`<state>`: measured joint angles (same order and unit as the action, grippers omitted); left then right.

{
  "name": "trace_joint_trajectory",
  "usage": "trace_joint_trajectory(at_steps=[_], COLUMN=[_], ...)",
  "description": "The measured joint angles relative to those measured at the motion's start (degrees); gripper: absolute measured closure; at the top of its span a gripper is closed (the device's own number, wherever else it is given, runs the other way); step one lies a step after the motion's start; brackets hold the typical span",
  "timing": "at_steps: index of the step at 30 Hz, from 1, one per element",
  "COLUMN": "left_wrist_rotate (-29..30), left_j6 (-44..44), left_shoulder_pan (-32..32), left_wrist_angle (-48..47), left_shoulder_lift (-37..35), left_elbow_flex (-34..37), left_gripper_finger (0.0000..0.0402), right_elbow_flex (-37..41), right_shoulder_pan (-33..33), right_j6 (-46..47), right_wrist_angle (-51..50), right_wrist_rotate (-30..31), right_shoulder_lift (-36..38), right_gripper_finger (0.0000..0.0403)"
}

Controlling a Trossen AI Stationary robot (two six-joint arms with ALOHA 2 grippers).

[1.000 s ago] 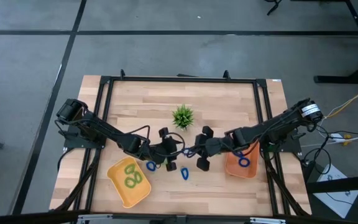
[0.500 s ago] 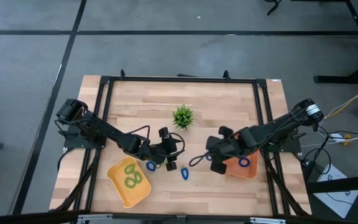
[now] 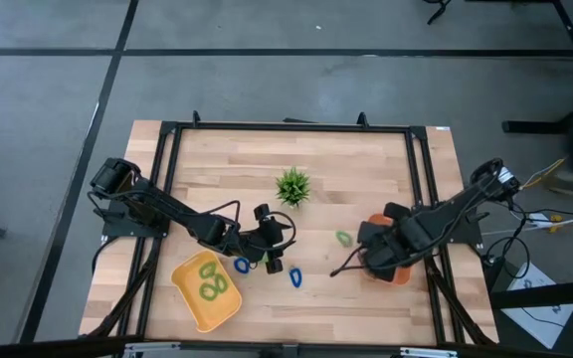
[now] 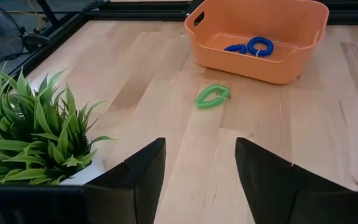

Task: Sort spring keychains
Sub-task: Put the blue spring keychain into the orange bin

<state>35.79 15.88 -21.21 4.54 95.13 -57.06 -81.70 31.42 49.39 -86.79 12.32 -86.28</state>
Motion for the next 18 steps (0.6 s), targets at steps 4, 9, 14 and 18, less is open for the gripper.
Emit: trace_joint_trajectory(at_steps=[4,9,14,18], left_wrist_rotate=[-0.02,-0.04,-0.04,-0.04], left_j6=[-0.02,0.00,-0.02,0.02], left_shoulder_pan=[-0.01,-0.02,-0.17,-0.13], left_wrist_angle=[-0.02,-0.02,-0.04,-0.04], left_shoulder_lift=[0.00,0.00,0.00,0.00], left_elbow_flex=[0.00,0.00,0.00,0.00], left_gripper_finger=[0.0214,0.0216,0.0217,0.0217], right_elbow_flex=[3.90,9.94,15.95,19.54], right_shoulder_pan=[1.73,2.80,2.97,2.97], right_j6=[4.18,9.28,11.91,13.38], right_wrist_angle=[-0.21,-0.24,0.33,2.50], right_wrist_rotate=[0.02,0.04,0.04,0.04], right_shoulder_lift=[0.00,0.00,-0.02,-0.04], right_gripper_finger=[0.0387,0.0386,0.0381,0.0361])
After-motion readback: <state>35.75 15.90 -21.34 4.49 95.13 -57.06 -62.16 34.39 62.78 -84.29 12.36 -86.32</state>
